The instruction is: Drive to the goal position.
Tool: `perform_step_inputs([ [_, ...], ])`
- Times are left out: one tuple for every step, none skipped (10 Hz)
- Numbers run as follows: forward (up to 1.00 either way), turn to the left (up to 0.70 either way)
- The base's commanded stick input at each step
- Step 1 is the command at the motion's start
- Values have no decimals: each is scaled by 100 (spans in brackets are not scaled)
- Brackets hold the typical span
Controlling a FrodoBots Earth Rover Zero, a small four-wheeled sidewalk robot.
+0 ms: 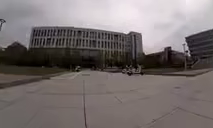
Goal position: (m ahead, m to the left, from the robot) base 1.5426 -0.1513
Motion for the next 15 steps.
perform_step_inputs([
  [70, 0],
  [70, 0],
  [70, 0],
  [70, 0],
  [70, 0],
  [70, 0],
  [70, 0],
  [70, 0],
  [70, 0],
  [70, 0],
  [70, 0],
  [70, 0],
  [70, 0],
  [70, 0],
  [70, 0],
])
